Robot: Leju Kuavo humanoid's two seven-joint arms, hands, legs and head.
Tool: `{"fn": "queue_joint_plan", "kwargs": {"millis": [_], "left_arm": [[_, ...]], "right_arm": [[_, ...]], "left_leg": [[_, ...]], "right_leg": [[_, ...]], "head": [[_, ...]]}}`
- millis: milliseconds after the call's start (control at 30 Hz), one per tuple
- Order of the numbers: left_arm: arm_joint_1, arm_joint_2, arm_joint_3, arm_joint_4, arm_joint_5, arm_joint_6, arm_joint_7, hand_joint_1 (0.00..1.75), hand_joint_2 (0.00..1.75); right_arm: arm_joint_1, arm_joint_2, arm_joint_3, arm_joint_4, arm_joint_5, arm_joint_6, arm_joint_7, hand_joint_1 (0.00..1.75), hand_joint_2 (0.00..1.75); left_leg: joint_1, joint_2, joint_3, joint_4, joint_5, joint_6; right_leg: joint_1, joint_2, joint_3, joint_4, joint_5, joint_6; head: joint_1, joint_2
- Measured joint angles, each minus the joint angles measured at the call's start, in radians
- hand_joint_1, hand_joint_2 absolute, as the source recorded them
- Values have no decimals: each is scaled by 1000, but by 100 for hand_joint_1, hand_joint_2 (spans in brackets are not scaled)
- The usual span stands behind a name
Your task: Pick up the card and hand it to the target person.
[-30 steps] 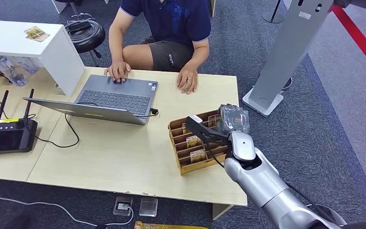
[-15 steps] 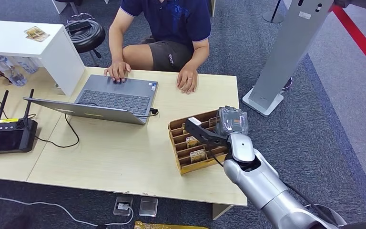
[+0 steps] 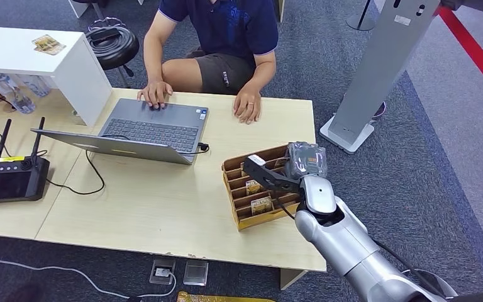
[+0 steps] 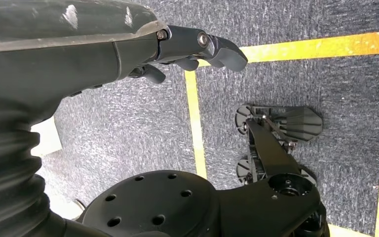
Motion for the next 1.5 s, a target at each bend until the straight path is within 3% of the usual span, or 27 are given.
{"fn": "queue_joint_plan", "kwargs": {"millis": [100,300,800,1133,1333,1500], "left_arm": [[0,-1,0,0,0,0,2,0,175],[0,-1,0,0,0,1,4,0,175],[0,-2,0,0,31,16,-13,0,175],[1,-2,0,0,32,13,-8,0,175],[2,-2,0,0,33,14,-12,0,175],[1,-2,0,0,32,12,-8,0,175]], "right_arm": [[0,0,0,0,-1,0,-1,144,175],[0,0,0,0,-8,-1,-3,175,175],[4,-3,-2,-17,-12,-7,-3,175,175],[12,-13,-6,-152,13,-7,5,175,175],[-28,-16,-6,-270,20,5,15,175,175],[-91,1,0,-281,-36,6,-22,175,175]], "left_leg": [[0,0,0,0,0,0],[0,0,0,0,0,0],[0,0,0,0,0,0],[0,0,0,0,0,0],[0,0,0,0,0,0],[0,0,-1,0,0,0]], "right_leg": [[0,0,0,0,0,0],[0,0,0,0,0,0],[0,0,0,0,0,0],[0,0,0,0,0,0],[0,0,0,0,0,0],[0,0,0,0,0,0]], "head": [[0,0],[0,0],[0,0],[0,0],[0,0],[1,0]]}}
